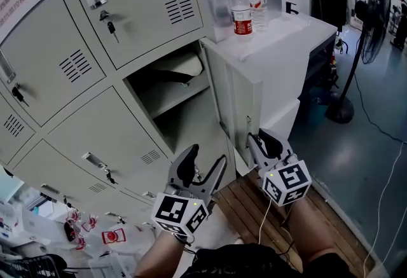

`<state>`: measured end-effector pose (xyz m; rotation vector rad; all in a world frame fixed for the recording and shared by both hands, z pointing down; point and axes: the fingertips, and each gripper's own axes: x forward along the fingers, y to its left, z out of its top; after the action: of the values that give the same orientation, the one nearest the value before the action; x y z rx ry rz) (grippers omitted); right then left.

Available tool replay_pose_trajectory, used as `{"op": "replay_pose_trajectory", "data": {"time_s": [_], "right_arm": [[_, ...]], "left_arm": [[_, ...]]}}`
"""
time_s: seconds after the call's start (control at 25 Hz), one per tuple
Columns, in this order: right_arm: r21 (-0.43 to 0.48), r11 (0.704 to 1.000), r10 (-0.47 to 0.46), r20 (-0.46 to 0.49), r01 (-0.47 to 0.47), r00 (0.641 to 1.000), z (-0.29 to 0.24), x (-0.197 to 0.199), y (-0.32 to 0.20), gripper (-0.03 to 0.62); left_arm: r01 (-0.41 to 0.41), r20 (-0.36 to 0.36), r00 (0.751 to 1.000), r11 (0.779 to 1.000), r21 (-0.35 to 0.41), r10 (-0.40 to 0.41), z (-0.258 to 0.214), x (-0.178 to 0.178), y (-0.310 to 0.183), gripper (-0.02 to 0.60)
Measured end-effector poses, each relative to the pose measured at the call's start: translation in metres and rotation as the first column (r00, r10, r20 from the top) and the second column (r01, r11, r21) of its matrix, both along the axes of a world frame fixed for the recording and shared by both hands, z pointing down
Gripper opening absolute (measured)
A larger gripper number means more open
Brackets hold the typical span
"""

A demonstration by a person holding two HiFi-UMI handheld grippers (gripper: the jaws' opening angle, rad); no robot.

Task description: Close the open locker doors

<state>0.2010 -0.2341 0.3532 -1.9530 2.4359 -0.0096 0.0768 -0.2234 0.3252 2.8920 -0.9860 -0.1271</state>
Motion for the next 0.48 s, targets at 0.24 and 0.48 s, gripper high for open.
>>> {"op": "replay_pose_trajectory", "data": {"time_s": [0.24,0.48], "right_arm": [[-0.002,1.0,-0.016,-0.012,0.016,1.0,0.001,-0.019,0.0,0.093],[-0.014,0.999,-0.03,-0.025,0.03,0.999,0.003,-0.037,-0.001,0.097]], "left_arm": [[0.042,-0.018,0.999,0.999,-0.021,-0.043,0.005,-0.02,-0.001,0.284],[0.057,-0.026,0.998,0.998,-0.017,-0.057,0.002,-0.035,-0.003,0.282]]}}
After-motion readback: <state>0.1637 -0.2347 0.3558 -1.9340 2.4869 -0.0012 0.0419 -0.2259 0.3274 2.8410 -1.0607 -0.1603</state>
